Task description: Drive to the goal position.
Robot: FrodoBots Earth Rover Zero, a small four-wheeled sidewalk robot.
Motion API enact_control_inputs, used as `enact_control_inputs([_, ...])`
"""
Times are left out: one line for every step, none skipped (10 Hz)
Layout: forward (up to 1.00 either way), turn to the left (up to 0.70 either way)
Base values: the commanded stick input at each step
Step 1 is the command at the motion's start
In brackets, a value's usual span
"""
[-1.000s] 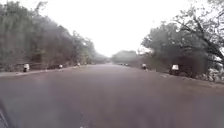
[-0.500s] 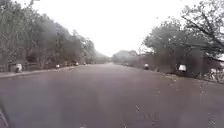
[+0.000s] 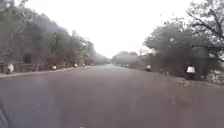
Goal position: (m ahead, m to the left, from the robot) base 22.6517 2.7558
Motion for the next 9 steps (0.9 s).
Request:
enact_control_inputs([1.0, 0.13])
enact_control_inputs([1.0, 0.21])
enact_control_inputs([1.0, 0.26])
enact_control_inputs([1.0, 0.1])
enact_control_inputs([1.0, 0.0])
enact_control_inputs([1.0, 0.0])
enact_control_inputs([1.0, 0.0])
enact_control_inputs([1.0, 0.0])
enact_control_inputs([1.0, 0.0])
